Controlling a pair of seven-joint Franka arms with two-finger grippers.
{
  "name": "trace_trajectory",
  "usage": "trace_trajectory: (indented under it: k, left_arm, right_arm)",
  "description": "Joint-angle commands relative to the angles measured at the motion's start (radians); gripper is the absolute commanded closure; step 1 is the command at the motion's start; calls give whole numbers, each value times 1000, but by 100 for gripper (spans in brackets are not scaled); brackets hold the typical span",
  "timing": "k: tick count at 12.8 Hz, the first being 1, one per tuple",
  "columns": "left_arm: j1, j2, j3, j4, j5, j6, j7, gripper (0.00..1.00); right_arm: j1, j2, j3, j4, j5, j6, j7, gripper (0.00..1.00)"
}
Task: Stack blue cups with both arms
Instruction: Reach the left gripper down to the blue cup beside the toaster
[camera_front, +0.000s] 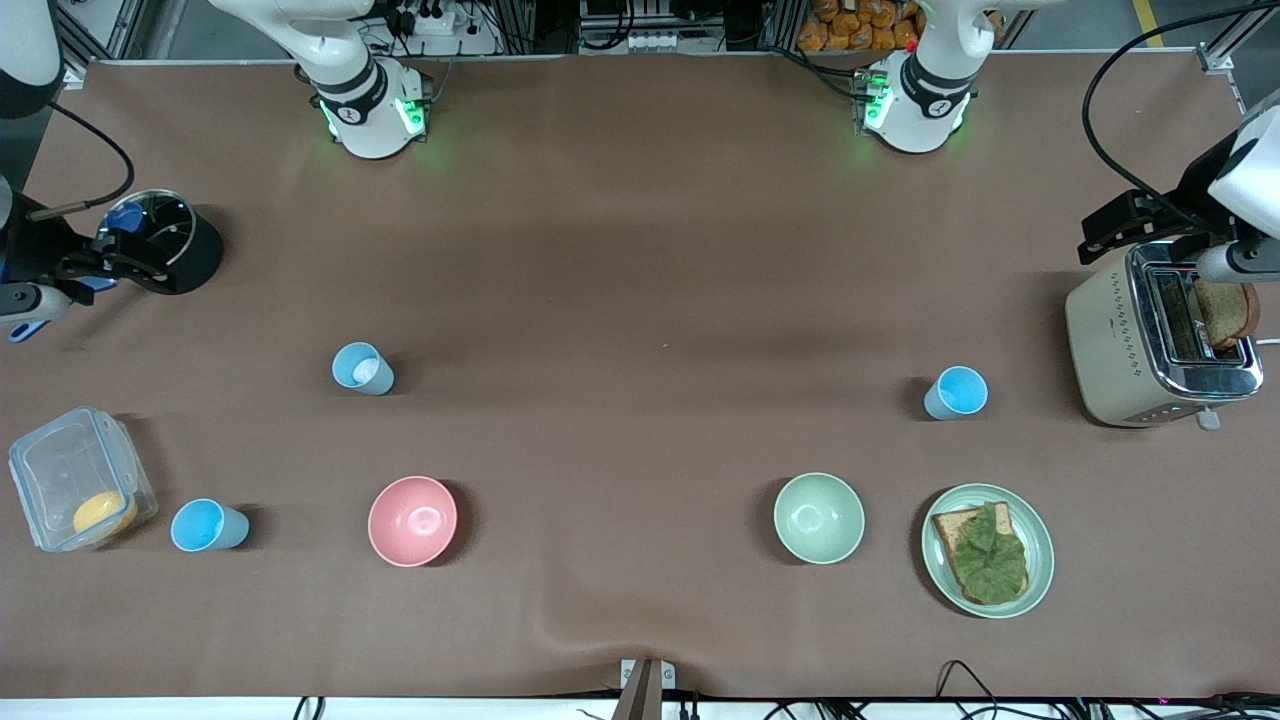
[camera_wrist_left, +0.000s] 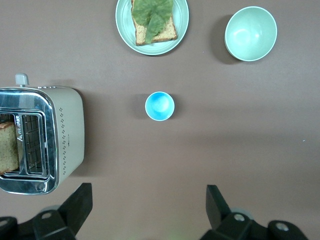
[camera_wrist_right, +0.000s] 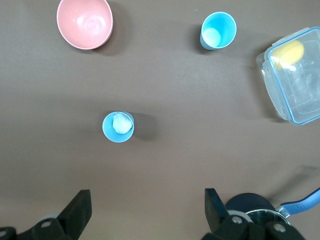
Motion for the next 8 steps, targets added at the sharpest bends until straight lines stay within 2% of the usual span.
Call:
trace_trajectory:
  k: [1, 8]
  left_arm:
    - [-13, 7, 3, 17, 21, -22, 5, 0]
    - [-15, 21, -3, 9, 21, -21, 8, 0]
  right_arm:
    - [12, -16, -9, 11, -16, -17, 14, 0]
    - [-15, -15, -13, 41, -14, -75, 51, 0]
